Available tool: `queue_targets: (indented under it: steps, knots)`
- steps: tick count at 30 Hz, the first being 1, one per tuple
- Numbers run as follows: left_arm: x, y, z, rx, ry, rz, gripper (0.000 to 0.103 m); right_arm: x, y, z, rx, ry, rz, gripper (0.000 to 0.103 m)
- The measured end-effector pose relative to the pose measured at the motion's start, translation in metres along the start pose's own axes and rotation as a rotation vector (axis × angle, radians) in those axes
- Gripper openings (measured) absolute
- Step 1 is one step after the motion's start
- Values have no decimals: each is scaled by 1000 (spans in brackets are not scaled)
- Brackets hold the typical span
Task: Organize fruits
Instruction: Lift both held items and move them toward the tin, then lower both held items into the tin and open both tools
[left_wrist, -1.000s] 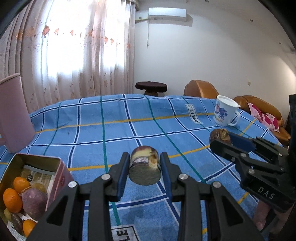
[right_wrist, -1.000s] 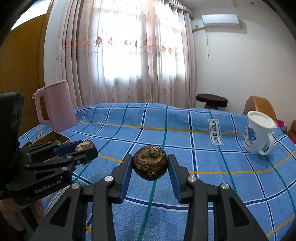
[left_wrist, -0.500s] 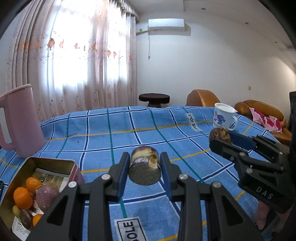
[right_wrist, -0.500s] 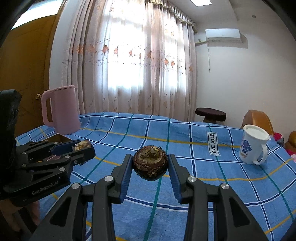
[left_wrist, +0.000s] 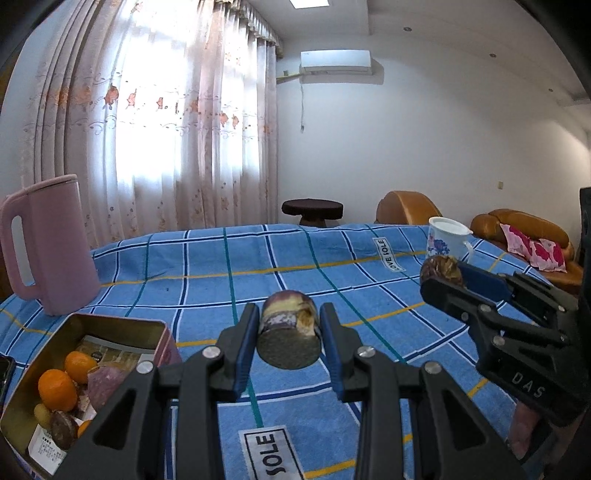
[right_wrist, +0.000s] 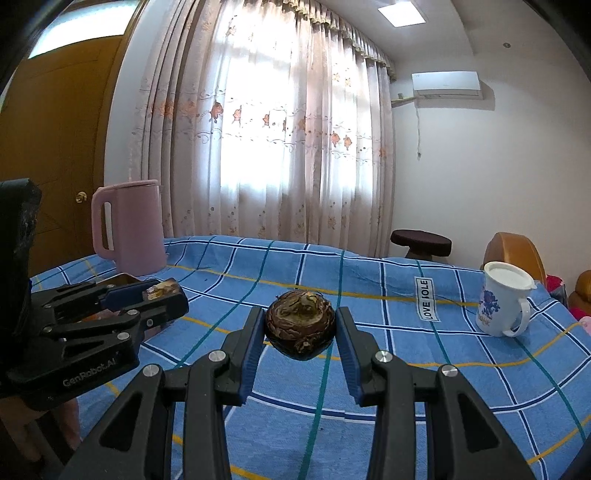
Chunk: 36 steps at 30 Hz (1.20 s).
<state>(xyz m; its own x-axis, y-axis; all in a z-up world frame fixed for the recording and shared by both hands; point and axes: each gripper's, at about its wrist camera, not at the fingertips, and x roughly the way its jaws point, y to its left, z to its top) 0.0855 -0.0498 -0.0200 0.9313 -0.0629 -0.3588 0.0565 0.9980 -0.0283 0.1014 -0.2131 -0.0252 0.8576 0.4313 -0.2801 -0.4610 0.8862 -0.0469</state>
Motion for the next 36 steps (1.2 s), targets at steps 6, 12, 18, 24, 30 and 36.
queue_targets:
  steps: [6,12,18,24,30,36]
  knots:
    - [-5,9,-2,-15,0,7,35,2,10,1,-14,0,18,41]
    - [-12,23,-4,-40,3,10,35,8,24,3,-16,14,49,41]
    - [-22,43,-8,-74,9,22,35,18,45,6,-27,33,99,41]
    - [-35,67,-10,-105,13,46,35,28,73,14,-47,45,161,41]
    - [-48,91,-9,-124,15,83,35,35,104,28,-62,48,246,41]
    - [-62,125,-9,-159,16,152,35,39,133,38,-84,53,327,41]
